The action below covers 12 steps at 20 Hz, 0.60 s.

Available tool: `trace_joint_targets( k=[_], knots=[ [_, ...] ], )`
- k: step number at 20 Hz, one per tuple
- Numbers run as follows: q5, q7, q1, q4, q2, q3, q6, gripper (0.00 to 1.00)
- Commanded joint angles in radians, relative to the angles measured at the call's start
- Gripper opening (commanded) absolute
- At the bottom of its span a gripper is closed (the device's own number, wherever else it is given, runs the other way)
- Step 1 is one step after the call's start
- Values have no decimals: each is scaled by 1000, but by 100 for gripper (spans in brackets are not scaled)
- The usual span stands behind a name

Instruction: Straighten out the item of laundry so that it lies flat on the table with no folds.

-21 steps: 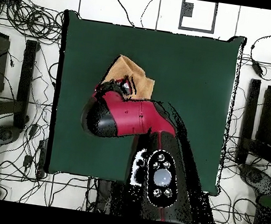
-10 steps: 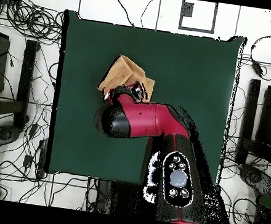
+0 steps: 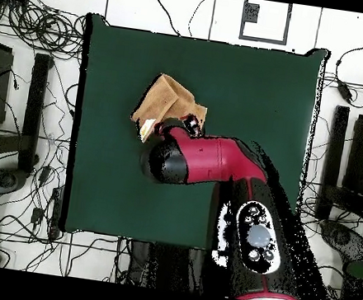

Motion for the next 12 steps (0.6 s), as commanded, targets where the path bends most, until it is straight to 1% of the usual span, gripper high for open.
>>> trace_joint_targets(
  k=[1,8,12],
  knots=[
    [-74,-181,-41,92,97,198,100,100],
    [-114,-148,-82,95,133,240,74,100],
    [-134,-127,-91,95,149,249,70,100]
  ],
)
